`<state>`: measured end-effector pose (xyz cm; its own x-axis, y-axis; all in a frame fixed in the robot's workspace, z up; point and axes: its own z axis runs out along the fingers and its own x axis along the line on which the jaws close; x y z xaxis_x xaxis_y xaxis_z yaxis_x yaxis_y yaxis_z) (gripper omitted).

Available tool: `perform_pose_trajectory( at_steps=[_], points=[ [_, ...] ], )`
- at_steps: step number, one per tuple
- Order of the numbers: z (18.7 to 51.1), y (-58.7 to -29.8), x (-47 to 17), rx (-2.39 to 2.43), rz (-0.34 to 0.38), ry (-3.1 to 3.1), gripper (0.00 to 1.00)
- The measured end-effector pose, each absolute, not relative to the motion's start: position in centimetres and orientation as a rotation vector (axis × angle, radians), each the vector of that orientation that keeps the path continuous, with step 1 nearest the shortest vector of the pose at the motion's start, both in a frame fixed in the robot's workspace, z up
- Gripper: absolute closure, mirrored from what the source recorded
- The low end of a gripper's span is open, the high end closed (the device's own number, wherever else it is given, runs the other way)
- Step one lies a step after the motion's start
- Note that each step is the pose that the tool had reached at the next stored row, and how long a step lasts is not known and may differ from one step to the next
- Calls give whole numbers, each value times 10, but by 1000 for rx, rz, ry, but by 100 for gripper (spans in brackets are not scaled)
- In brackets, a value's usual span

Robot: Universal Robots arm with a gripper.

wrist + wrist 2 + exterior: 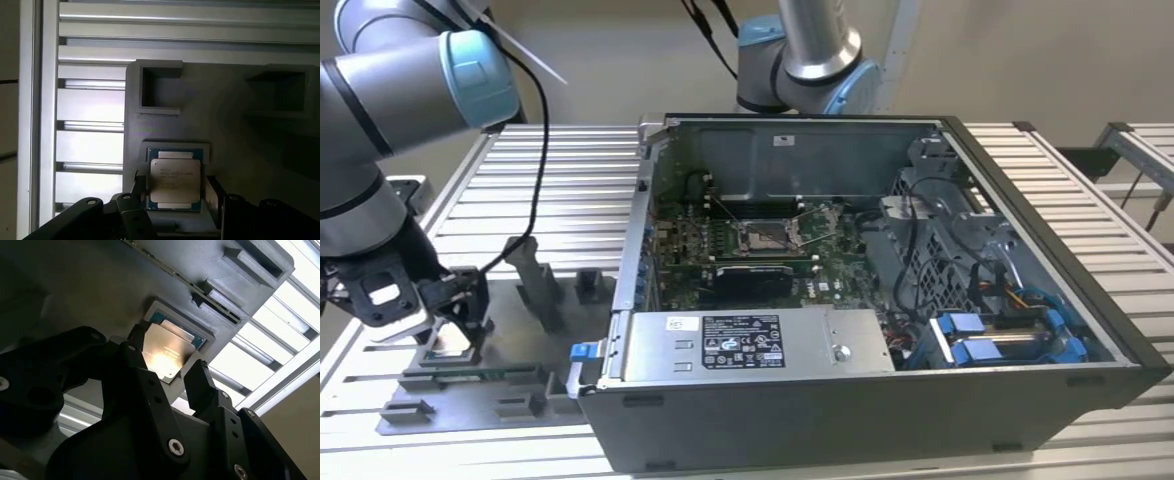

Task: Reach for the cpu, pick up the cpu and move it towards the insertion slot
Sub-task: 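Pick up the cpu and move it towards the insertion slot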

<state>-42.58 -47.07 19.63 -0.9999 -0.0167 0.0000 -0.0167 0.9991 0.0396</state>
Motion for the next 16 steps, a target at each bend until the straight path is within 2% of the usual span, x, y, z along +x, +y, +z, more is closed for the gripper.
perform_pose_trajectory(
  at_steps=[16],
  points=[
    [187,-470,-426,26,-62,-3143,0]
  ],
)
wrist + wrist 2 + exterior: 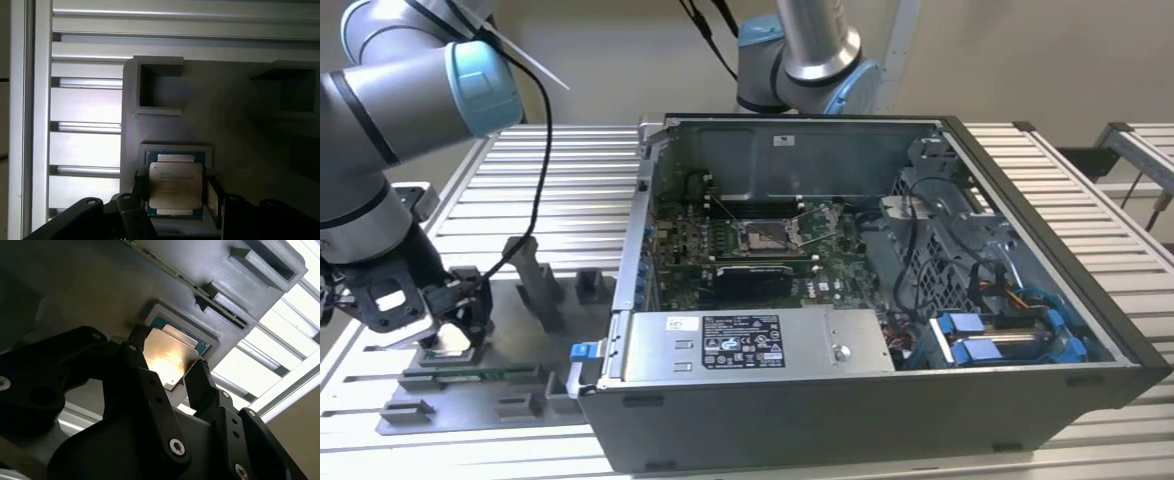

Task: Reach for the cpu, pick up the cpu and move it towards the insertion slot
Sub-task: 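Pick up the cpu and move it towards the insertion slot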

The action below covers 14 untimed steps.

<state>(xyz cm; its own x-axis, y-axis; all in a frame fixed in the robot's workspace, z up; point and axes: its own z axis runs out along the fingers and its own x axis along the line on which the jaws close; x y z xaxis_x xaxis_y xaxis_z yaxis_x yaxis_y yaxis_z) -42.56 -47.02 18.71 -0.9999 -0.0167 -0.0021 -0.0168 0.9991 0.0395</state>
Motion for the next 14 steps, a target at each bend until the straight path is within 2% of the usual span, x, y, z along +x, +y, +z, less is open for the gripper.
perform_pose_trajectory(
  at_steps=[14],
  points=[
    [185,-470,-426,-26,62,3138,0]
  ],
)
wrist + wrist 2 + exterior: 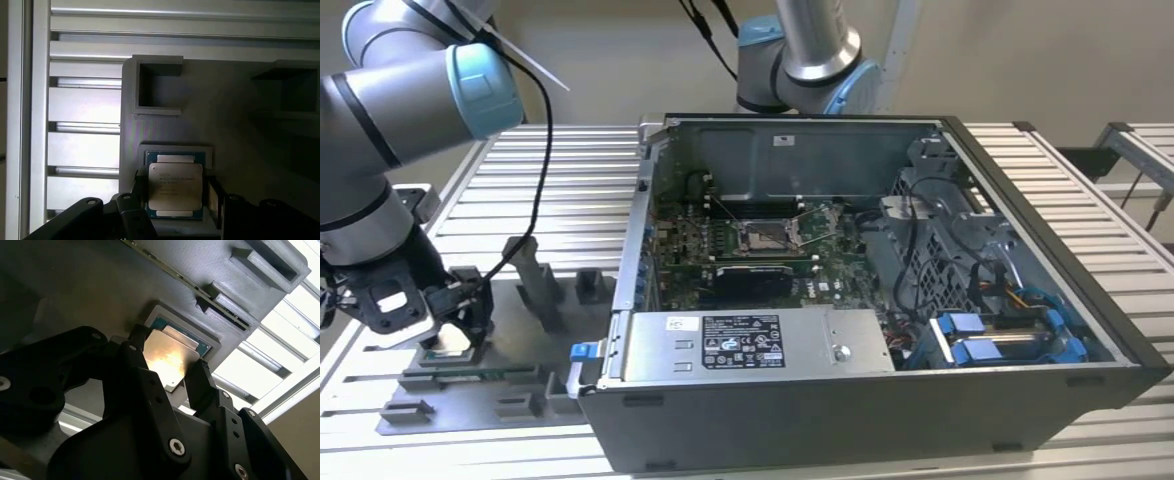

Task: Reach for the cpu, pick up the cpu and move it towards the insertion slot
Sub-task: 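Pick up the cpu and move it towards the insertion slot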

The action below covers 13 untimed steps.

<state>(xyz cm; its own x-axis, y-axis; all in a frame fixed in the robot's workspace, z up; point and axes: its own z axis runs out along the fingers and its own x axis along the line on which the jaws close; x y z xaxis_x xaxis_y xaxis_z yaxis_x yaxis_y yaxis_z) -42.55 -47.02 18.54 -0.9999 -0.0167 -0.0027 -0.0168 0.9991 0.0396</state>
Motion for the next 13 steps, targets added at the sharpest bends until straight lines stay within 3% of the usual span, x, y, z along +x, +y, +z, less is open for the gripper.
perform_pose_trajectory(
  at_steps=[5,6,13],
  points=[
    [185,-470,-426,-26,62,3138,0],
    [185,-470,-426,-26,62,3139,100],
    [185,-470,-426,-26,62,3138,100]
  ],
)
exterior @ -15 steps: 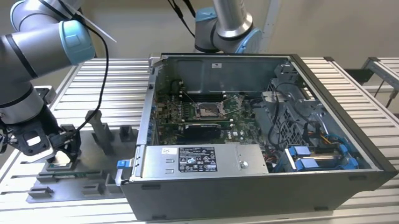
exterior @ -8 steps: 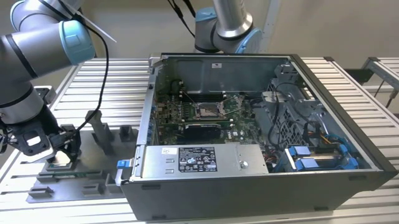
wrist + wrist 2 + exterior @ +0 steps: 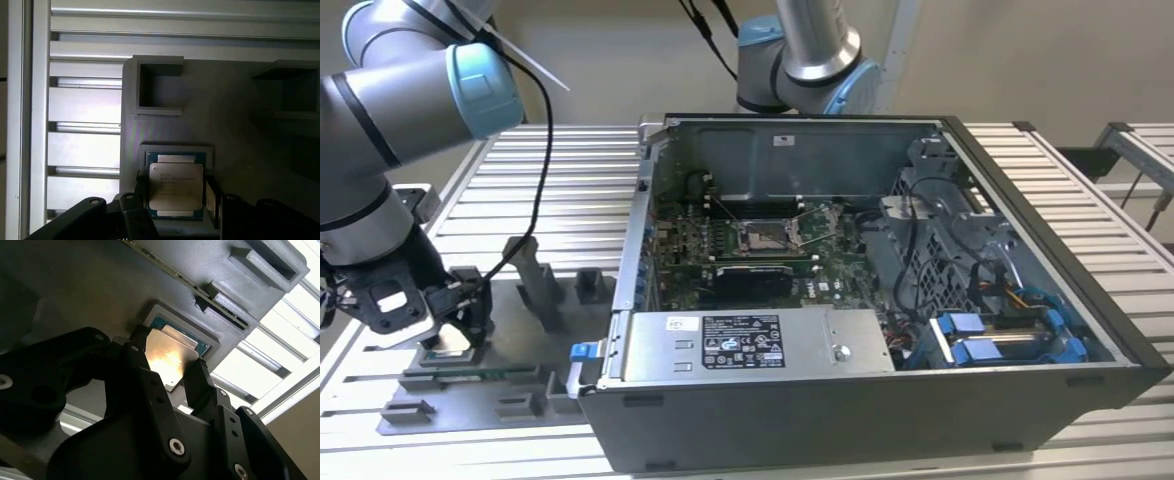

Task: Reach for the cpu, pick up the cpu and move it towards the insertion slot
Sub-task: 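Pick up the cpu and move it towards the insertion slot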

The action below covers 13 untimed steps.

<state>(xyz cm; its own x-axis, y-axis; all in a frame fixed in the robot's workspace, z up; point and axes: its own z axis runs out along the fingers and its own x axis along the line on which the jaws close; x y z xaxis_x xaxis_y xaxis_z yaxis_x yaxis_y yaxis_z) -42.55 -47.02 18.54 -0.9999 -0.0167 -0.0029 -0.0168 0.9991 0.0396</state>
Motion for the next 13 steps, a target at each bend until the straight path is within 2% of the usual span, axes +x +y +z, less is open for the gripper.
perform_pose_trajectory(
  at_steps=[13],
  points=[
    [188,-470,-426,-26,62,3138,100]
  ],
)
